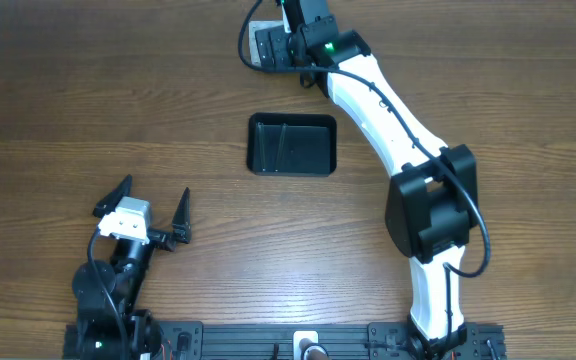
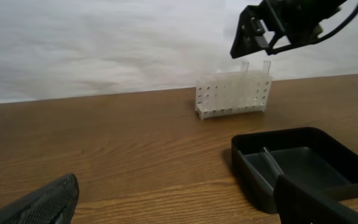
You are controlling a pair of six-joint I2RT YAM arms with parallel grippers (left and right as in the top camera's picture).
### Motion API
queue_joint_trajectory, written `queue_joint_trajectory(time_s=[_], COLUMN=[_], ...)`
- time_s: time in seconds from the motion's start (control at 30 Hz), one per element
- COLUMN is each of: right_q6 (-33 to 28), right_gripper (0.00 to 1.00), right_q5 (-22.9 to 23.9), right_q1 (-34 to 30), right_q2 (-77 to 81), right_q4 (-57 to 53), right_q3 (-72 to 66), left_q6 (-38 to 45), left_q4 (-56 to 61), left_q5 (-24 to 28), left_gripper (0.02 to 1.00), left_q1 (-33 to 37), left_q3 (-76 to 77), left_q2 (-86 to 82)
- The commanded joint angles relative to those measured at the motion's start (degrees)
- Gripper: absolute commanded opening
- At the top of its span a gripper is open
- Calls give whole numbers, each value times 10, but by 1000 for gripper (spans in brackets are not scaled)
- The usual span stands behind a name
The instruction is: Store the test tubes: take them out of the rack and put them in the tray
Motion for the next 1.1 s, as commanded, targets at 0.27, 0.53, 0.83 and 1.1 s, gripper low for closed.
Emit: queue_joint_trajectory(time_s=[0.27, 0.53, 0.83, 1.1], right_q6=[25, 25, 25, 25], right_gripper=[991, 993, 980, 915], right_q5=[45, 52, 52, 52], right_q1=[-3, -6, -14, -15], right_q2=[52, 73, 90, 99], right_q4=[56, 90, 106, 114], right_q3=[39, 39, 39, 39], left_q6=[8, 8, 8, 8], left_q4=[0, 0, 0, 0], left_q5=[5, 5, 5, 5], left_gripper=[1000, 1000, 998, 1000], left_q1=[-2, -2, -2, -2], left_q3=[-4, -4, -4, -4], left_q2=[-5, -5, -5, -5])
